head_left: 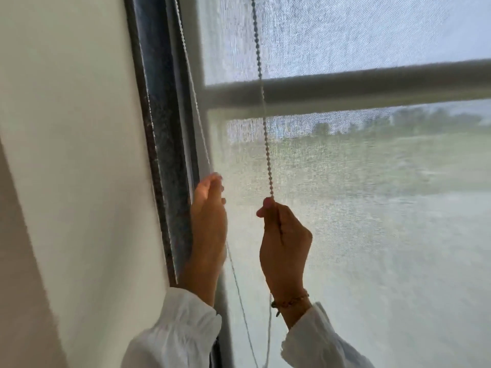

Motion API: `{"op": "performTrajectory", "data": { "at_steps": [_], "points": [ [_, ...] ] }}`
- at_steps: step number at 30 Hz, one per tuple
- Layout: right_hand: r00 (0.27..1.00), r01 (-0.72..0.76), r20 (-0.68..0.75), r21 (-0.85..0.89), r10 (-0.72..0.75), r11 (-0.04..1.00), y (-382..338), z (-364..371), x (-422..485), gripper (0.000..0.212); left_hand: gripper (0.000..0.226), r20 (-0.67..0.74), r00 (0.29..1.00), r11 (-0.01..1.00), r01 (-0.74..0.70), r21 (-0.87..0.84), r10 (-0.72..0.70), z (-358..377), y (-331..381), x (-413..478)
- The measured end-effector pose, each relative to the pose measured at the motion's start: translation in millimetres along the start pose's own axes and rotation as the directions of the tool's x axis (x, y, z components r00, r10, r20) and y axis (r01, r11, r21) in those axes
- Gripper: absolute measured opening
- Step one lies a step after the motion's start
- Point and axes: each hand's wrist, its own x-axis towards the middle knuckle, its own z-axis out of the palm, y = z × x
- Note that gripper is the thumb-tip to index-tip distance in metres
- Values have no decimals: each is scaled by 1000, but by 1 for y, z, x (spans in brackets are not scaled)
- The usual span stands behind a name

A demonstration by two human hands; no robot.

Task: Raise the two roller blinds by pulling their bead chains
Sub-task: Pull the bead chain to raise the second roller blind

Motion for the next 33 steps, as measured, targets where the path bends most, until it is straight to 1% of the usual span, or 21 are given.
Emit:
{"op": "performTrajectory", "data": {
  "at_steps": [3, 5, 7, 8, 10, 14, 16, 18, 20, 21, 22, 23, 24, 25, 26, 27, 28, 29, 30, 31, 33],
  "points": [
    [999, 31, -30, -66, -33, 997, -22, -17, -5, 38, 36, 63, 997, 999, -46, 28, 44, 7, 16, -11],
    [997, 43, -53, -87, -47, 995, -37, -30, -6, 37, 36, 56, 996, 995, -79, 65, 76, 14, 25, -15],
    [996, 69, -47, -124, -75, 990, -47, -43, -8, 37, 40, 55, 997, 993, -66, 96, 61, 22, 31, -22],
    [995, 80, -40, -142, -86, 987, -52, -50, -9, 37, 42, 78, 996, 996, -39, 85, 33, 25, 36, -28],
    [992, 119, -21, -177, -125, 977, -61, -63, -13, 37, 41, 152, 988, 1000, -1, 8, 0, 30, 48, -42],
    [981, 190, -7, -208, -196, 959, -85, -83, -26, 44, 41, 241, 970, 992, -2, -128, 33, 36, 82, -71],
    [979, 195, -11, -221, -202, 956, -101, -91, -30, 44, 40, 260, 965, 991, -2, -132, 36, 38, 95, -80],
    [980, 191, -16, -210, -199, 959, -113, -98, -32, 36, 44, 275, 961, 997, 0, -75, 21, 41, 98, -83],
    [980, 188, -20, -195, -196, 963, -128, -107, -32, 25, 59, 350, 936, 999, 48, -13, -40, 45, 99, -89],
    [979, 194, -23, -194, -202, 962, -134, -112, -33, 25, 67, 410, 907, 995, 99, 6, -93, 48, 98, -94],
    [977, 201, -30, -199, -211, 959, -141, -116, -33, 28, 71, 470, 871, 987, 161, 7, -145, 52, 98, -99],
    [975, 203, -45, -209, -217, 957, -148, -122, -33, 32, 67, 522, 832, 972, 234, -26, -186, 56, 100, -106],
    [975, 193, -66, -224, -212, 955, -153, -128, -32, 36, 56, 555, 806, 946, 308, -96, -206, 59, 103, -113],
    [976, 176, -86, -235, -200, 956, -157, -133, -31, 36, 40, 565, 802, 916, 355, -187, -196, 61, 108, -121],
    [977, 157, -102, -240, -185, 958, -162, -139, -28, 32, 25, 531, 832, 905, 340, -255, -163, 61, 112, -129],
    [979, 132, -118, -251, -165, 959, -164, -143, -26, 25, 20, 463, 880, 924, 259, -282, -105, 59, 116, -135],
    [981, 102, -135, -270, -142, 957, -167, -147, -24, 18, 24, 383, 923, 956, 136, -261, -27, 56, 119, -142],
    [982, 70, -150, -285, -116, 956, -169, -152, -22, 15, 29, 306, 950, 972, 15, -236, 60, 53, 121, -148],
    [983, 43, -156, -288, -91, 957, -172, -155, -22, 16, 33, 245, 962, 970, -67, -233, 125, 49, 122, -156],
    [985, 9, -162, -276, -56, 961, -173, -158, -22, 19, 38, 204, 967, 960, -96, -262, 153, 44, 126, -165],
    [985, -85, -162, -219, 50, 972, -177, -159, -24, 23, 45, 166, 974, 935, -89, -343, 153, 37, 130, -184]
  ]
}}
